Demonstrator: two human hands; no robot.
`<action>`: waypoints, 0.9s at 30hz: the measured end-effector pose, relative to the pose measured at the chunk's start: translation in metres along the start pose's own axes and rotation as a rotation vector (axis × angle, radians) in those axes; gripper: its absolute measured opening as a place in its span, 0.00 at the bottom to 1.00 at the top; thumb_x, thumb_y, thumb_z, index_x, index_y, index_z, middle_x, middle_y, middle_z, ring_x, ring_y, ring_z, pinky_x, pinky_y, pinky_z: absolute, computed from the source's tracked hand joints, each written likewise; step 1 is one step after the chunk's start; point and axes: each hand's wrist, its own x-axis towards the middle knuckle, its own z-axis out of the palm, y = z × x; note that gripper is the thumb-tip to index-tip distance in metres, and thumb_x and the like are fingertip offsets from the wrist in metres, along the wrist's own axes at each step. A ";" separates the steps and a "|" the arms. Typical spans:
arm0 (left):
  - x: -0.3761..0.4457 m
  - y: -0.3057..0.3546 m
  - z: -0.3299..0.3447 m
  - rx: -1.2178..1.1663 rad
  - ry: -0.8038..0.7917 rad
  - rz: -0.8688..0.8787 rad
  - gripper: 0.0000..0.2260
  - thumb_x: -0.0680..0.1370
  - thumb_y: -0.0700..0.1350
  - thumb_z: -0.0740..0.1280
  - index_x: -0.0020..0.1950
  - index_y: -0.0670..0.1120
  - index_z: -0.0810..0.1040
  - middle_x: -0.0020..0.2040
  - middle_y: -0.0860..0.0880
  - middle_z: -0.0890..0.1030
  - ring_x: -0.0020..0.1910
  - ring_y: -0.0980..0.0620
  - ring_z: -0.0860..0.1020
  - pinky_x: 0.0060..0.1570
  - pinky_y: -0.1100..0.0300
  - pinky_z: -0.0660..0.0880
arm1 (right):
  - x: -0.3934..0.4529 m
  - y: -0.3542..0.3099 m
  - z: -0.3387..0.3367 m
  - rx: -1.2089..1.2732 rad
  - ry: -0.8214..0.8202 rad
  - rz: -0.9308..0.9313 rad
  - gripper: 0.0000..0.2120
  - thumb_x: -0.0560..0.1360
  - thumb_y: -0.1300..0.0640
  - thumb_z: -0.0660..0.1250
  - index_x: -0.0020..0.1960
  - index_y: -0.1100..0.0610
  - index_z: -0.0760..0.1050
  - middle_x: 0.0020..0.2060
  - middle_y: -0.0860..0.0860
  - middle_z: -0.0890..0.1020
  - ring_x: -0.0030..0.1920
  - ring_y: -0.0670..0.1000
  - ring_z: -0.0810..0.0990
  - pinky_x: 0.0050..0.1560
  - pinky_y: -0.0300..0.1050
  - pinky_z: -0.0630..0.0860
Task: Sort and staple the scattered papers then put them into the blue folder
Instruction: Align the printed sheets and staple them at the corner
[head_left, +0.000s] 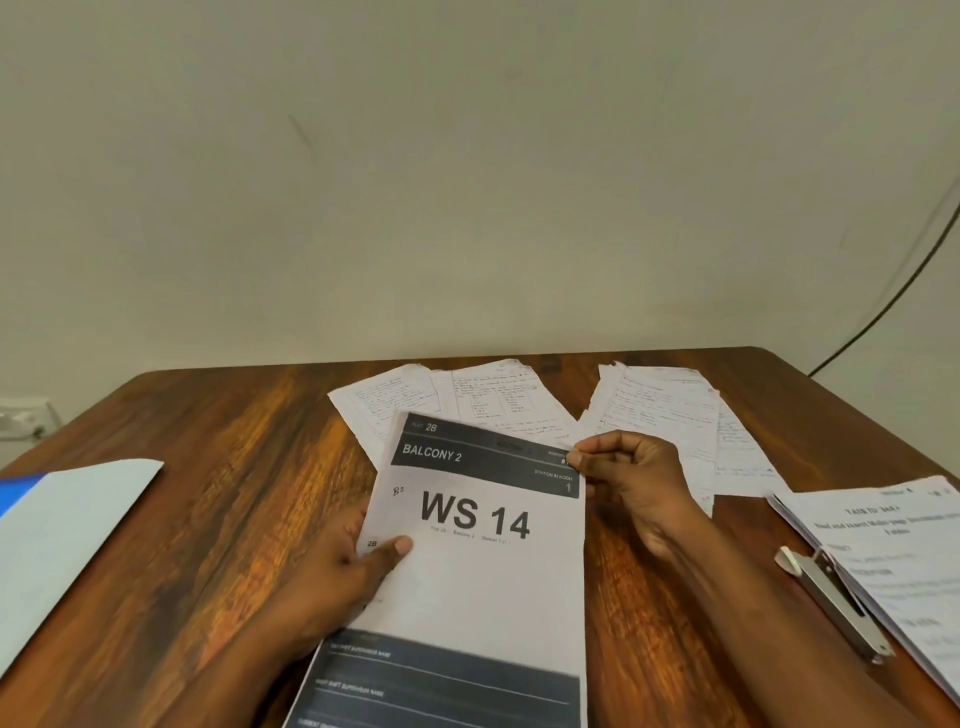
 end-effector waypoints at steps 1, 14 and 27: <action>0.000 -0.001 0.000 0.007 -0.006 -0.002 0.13 0.83 0.38 0.66 0.67 0.43 0.76 0.56 0.46 0.88 0.52 0.44 0.87 0.43 0.55 0.85 | 0.000 0.003 0.000 0.001 0.007 -0.004 0.08 0.71 0.67 0.78 0.49 0.66 0.83 0.45 0.62 0.88 0.47 0.62 0.88 0.38 0.48 0.84; 0.005 -0.007 0.005 0.018 0.047 0.146 0.40 0.77 0.32 0.73 0.80 0.60 0.60 0.69 0.56 0.80 0.66 0.52 0.81 0.56 0.48 0.84 | -0.022 0.011 0.029 -0.446 0.115 -0.527 0.08 0.73 0.58 0.79 0.49 0.48 0.85 0.44 0.38 0.86 0.46 0.40 0.85 0.45 0.30 0.80; 0.000 0.008 0.019 0.078 0.107 0.312 0.38 0.77 0.30 0.72 0.77 0.61 0.62 0.69 0.50 0.77 0.63 0.47 0.83 0.46 0.51 0.86 | -0.046 0.024 0.049 -0.879 -0.064 -1.312 0.06 0.78 0.58 0.76 0.50 0.61 0.87 0.48 0.54 0.88 0.47 0.52 0.87 0.47 0.46 0.84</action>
